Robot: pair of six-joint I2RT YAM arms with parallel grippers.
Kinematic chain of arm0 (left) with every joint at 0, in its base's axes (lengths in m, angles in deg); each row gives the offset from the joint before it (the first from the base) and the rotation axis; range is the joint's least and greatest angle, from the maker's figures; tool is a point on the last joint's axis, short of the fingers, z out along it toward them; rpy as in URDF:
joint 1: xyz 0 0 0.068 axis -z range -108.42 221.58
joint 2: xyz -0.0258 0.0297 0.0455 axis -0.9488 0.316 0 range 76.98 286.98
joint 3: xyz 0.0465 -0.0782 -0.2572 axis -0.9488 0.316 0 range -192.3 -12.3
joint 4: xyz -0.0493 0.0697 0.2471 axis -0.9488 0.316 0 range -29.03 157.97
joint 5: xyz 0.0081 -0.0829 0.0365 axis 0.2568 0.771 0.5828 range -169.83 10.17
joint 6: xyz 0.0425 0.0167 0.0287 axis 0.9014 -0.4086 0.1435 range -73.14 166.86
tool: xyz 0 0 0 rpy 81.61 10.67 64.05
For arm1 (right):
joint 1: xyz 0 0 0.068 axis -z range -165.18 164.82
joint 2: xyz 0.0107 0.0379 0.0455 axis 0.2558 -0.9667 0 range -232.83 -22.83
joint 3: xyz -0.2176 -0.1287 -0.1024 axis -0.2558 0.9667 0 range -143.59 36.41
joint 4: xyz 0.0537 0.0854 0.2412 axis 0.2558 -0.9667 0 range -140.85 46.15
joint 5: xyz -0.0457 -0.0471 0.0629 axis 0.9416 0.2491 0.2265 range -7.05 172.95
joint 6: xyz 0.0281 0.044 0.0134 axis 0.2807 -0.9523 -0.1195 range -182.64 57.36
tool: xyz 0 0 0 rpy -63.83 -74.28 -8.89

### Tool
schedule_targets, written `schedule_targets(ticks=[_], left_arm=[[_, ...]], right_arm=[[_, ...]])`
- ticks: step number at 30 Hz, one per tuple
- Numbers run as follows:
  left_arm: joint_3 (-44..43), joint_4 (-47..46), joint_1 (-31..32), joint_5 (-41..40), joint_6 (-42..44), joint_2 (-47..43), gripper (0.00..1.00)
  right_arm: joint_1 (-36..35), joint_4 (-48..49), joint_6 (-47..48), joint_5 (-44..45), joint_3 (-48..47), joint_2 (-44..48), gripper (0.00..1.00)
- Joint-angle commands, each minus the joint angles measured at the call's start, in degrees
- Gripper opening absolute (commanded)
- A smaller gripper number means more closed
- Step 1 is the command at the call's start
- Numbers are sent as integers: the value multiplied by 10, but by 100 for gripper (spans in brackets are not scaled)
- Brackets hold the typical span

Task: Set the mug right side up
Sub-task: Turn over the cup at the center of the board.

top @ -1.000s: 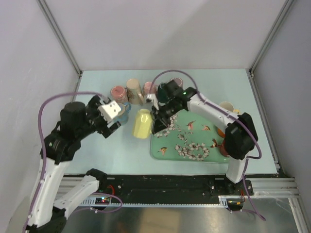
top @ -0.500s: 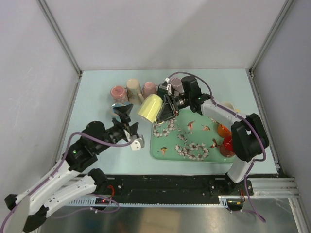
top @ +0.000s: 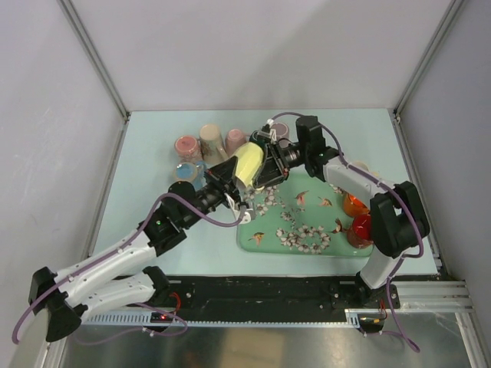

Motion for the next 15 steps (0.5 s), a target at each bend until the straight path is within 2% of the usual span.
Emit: schedule_targets(ticks=[1,3,6,11,15], left_arm=[[-15,-53,3,-34,-19,6,1],[-14,-47,3,-51,-45,1,0],[-37,29,3,-94,-106,-3,0],[-145,269,1,-139,-284,38,0],[-238,416,-6,-121,-432,97,0]], right_arm=[[16,60,29,-62,-4,27,29],[44,29,68,-18,-4,35,47],[99,-58,174,76,-9,59,61],[140,-293,452,271,-44,121,66],[110,-360,713,354,-6,211,68]])
